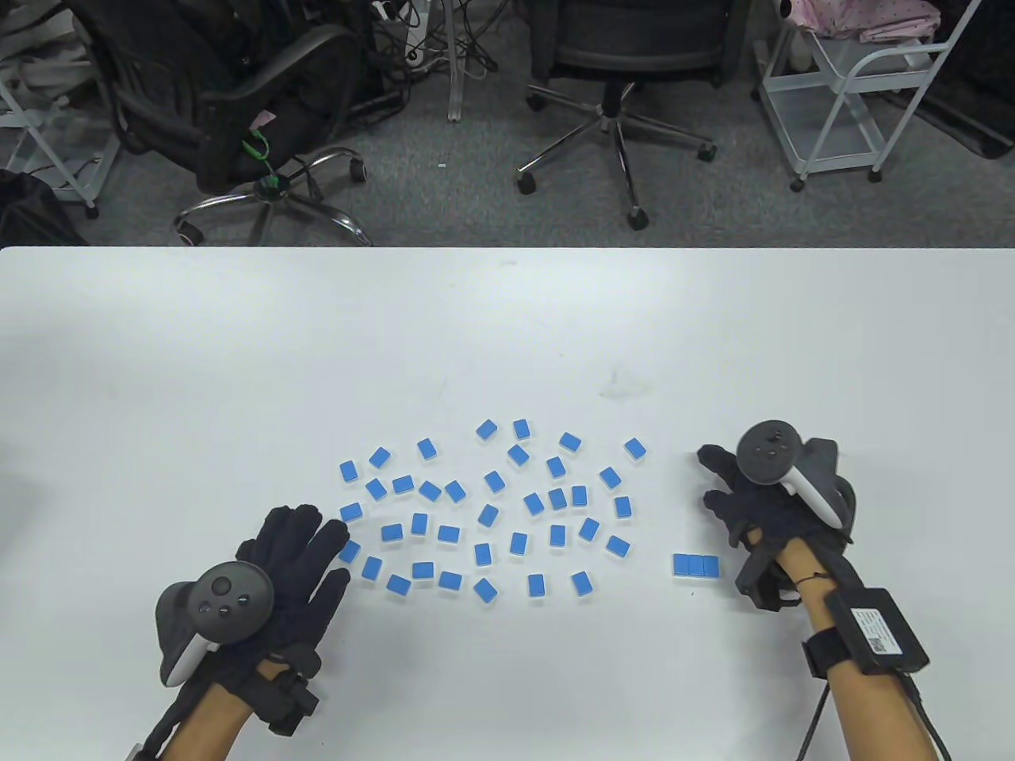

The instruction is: Build mahjong tile wall

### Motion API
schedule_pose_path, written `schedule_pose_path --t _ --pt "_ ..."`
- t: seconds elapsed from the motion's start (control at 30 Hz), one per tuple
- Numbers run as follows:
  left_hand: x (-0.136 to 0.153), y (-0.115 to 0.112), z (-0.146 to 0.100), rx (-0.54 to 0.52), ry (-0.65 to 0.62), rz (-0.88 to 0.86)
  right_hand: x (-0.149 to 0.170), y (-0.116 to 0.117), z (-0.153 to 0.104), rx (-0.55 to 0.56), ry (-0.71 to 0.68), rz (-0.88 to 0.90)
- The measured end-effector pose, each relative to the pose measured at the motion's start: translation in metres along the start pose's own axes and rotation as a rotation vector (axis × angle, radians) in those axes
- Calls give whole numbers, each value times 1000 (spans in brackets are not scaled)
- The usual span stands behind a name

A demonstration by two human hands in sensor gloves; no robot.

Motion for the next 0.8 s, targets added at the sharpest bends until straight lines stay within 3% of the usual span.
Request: schedule_pose_path --t 0.2,0.4,0.6,0.8 --pt "-1 0 1 -3 -17 1 -65 8 39 -19 -31 -291" --pt "-1 1 4 2 -29 1 -92 8 56 10 -43 -414" --pt "-1 -1 5 14 -35 -1 -78 6 46 8 -72 -384" --pt "-2 -1 5 16 -39 -1 -8 -1 11 -27 6 -131"
Point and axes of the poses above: the tracker on the back of each hand, its own x axis roughly to the little-finger side, its own z axis roughly from the wrist to the fingertips, y = z × x, the point moved 4 cm from there along z, roughly from the wrist to the fingertips, and after that the axes turned 12 degrees about -y, right-handed, at the moved point
